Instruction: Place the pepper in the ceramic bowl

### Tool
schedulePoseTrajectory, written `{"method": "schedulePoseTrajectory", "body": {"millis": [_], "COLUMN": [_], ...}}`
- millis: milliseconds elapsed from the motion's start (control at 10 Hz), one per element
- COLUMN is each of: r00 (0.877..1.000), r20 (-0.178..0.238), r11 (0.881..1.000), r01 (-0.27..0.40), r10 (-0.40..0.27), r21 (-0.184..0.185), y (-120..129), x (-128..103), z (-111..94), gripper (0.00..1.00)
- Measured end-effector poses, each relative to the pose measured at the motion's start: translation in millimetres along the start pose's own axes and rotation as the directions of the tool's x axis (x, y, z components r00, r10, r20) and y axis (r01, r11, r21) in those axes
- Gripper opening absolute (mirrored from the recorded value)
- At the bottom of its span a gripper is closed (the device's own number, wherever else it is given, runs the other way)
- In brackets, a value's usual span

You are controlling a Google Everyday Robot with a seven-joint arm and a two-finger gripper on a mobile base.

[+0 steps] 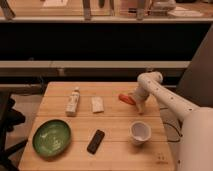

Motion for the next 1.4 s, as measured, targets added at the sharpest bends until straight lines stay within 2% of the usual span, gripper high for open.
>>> {"method": "schedulePoseTrajectory", "body": {"millis": [1300, 1400], "r00": [1.000, 1.000], "r20": [-0.003, -0.013], "r11": [1.000, 1.000], "r01": [0.004, 0.022], "r10": [-0.004, -0.022], "r21": [0.001, 0.021], "y": [-0.4, -4.8], "x": [-0.6, -4.8], "z": [-3.0, -8.6], "gripper": [0.80, 0.80]}}
